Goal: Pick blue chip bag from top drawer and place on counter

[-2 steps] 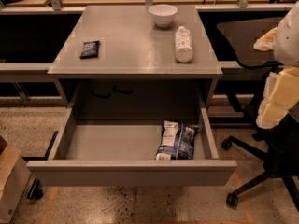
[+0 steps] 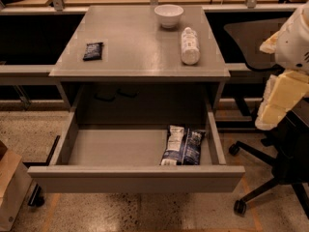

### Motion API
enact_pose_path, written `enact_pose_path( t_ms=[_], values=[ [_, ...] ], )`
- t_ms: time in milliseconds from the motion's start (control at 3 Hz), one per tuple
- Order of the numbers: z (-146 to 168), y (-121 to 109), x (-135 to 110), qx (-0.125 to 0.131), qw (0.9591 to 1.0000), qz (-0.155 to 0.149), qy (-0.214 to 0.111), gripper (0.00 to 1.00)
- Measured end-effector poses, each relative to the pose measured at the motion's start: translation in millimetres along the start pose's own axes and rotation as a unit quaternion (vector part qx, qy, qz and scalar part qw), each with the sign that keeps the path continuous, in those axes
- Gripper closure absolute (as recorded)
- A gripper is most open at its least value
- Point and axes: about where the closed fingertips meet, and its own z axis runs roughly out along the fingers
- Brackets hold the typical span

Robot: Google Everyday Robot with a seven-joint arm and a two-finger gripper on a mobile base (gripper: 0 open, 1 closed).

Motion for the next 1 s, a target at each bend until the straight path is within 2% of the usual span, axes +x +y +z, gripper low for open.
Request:
enact_pose_path(
  t_ms=[333, 667, 1000],
  values=[
    [24.7, -14.1, -7.1, 0.018, 0.9993, 0.033, -0.003, 0.0],
    [26.8, -18.7, -10.0, 0.027, 0.9987, 0.043, -0.008, 0.0],
    [27.5, -19.0, -7.1, 0.012, 0.9984, 0.049, -0.026, 0.0]
  ],
)
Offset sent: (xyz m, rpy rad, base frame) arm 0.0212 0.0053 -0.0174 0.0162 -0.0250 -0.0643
